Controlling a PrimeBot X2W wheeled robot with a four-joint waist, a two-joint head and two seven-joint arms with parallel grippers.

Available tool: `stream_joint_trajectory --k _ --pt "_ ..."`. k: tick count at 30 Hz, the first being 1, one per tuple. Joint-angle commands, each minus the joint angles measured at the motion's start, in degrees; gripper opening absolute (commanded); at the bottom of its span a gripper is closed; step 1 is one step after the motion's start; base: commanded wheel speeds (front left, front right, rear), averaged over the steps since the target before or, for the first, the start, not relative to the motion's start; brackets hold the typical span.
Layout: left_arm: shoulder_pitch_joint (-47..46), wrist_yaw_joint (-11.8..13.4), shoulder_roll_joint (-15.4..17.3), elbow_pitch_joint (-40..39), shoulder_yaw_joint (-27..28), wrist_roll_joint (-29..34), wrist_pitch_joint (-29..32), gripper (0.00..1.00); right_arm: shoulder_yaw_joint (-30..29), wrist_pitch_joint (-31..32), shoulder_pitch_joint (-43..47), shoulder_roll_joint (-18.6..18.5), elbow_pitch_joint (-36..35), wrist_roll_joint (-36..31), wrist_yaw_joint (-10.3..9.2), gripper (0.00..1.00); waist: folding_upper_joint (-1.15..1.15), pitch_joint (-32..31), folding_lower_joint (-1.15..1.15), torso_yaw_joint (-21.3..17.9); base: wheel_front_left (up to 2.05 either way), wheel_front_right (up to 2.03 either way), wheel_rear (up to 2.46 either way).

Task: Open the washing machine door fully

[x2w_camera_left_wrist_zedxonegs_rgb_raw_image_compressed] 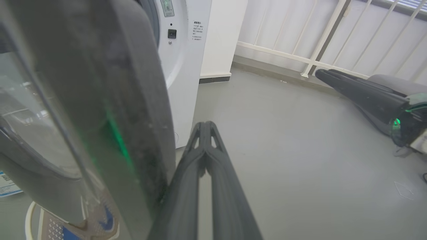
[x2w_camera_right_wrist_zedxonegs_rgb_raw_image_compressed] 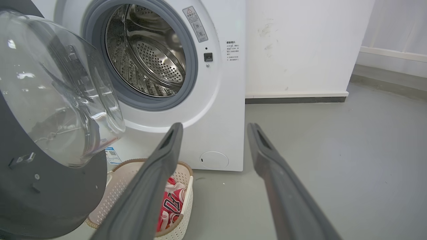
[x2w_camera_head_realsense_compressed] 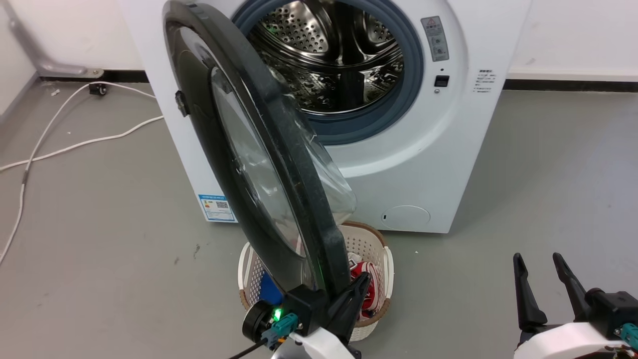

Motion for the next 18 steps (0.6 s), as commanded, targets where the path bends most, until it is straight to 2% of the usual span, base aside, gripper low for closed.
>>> stream_joint_trajectory --k 1,18 --pt "0.0 1.9 2.4 -0.3 2.5 -0.1 -0.6 0.00 -0.3 -0.4 -0.6 0.2 0.3 0.2 -0.01 1.00 0.00 0.0 0.00 0.9 0.00 0.00 0.00" --pt "7.4 7.3 6.7 -13.1 3.6 0.6 0.0 0.00 -2.0 -0.7 -1.0 0.2 0.7 -0.7 -0.01 1.00 0.00 0.3 0.00 9.9 0.00 0.00 0.00"
